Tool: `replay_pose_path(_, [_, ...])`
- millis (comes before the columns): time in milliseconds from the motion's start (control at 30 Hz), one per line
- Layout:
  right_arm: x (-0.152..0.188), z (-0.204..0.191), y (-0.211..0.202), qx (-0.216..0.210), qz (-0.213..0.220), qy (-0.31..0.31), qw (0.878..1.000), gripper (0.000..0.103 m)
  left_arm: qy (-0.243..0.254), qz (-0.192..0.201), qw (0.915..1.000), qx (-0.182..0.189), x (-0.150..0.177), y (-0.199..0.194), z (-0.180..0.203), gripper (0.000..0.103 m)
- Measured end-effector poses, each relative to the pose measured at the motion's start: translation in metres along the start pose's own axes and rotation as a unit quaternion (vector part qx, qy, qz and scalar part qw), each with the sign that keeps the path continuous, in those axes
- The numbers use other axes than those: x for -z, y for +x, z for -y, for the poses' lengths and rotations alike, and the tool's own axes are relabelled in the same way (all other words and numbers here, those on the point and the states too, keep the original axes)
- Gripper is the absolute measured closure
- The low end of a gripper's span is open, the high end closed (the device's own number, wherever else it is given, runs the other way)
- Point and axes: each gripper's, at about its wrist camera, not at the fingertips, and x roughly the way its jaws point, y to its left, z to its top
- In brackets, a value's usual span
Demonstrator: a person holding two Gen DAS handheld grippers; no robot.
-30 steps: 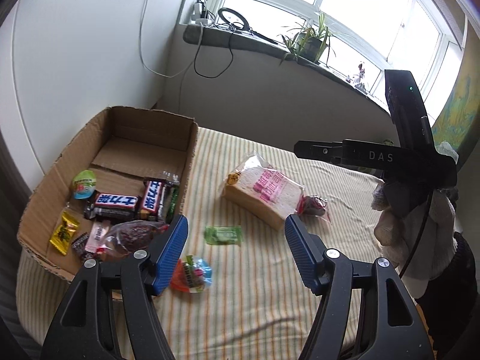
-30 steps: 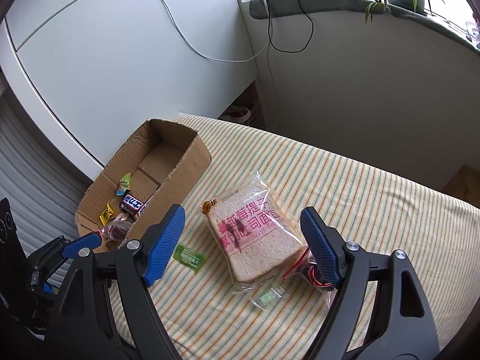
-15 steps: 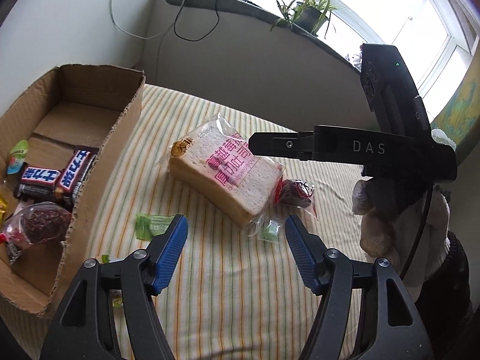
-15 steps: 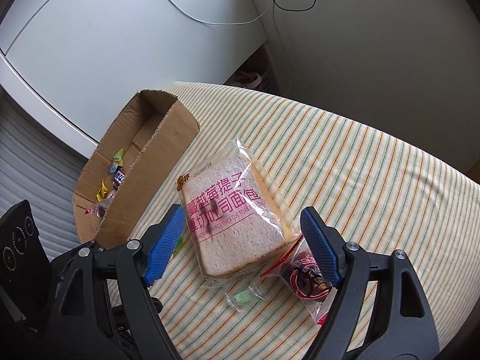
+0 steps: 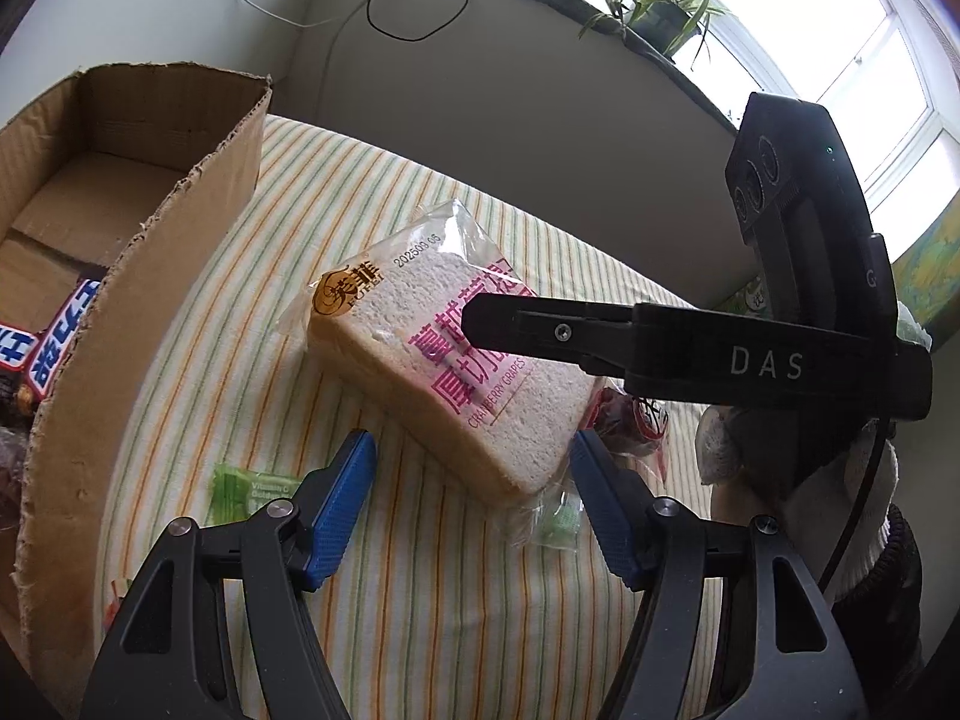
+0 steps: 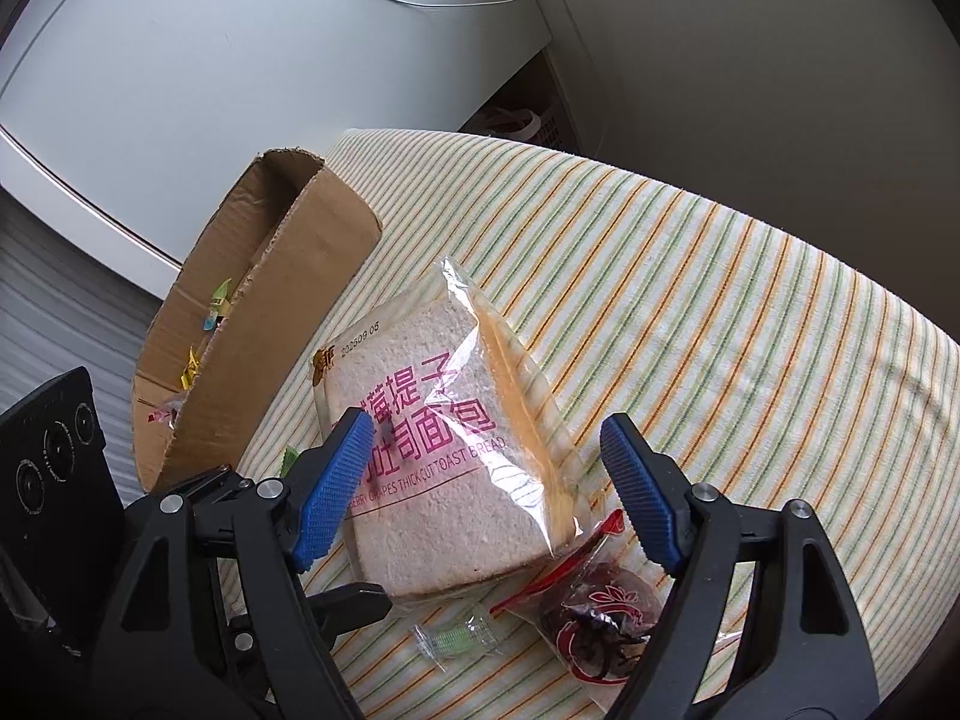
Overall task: Organize snacks
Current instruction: 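Grasp the bagged sliced-bread loaf between both grippers, then carry the bread loaf into the box and open both grippers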
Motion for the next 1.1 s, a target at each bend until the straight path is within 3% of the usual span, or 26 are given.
replay_pose_path(267, [0.004, 0.002, 0.002, -0.030, -0.002, 0.007, 1.000, 0.030, 0.012, 0.004, 0.9999, 0.000, -0.003, 0.004, 0.006, 0.048])
replay_pose_path(533, [0.011, -0.004, -0.008, -0.028, 0.003, 0.006, 1.000, 0.041, 0.020, 0.015, 0.9997, -0.005, -0.005, -0.002, 0.010, 0.050])
replay_pose_path(1100, [0.021, -0.041, -0.059, -0.012, 0.041, -0.014, 0.999, 0.042, 0.047, 0.057, 0.9973, 0.005, 0.004, -0.055, 0.017, 0.050])
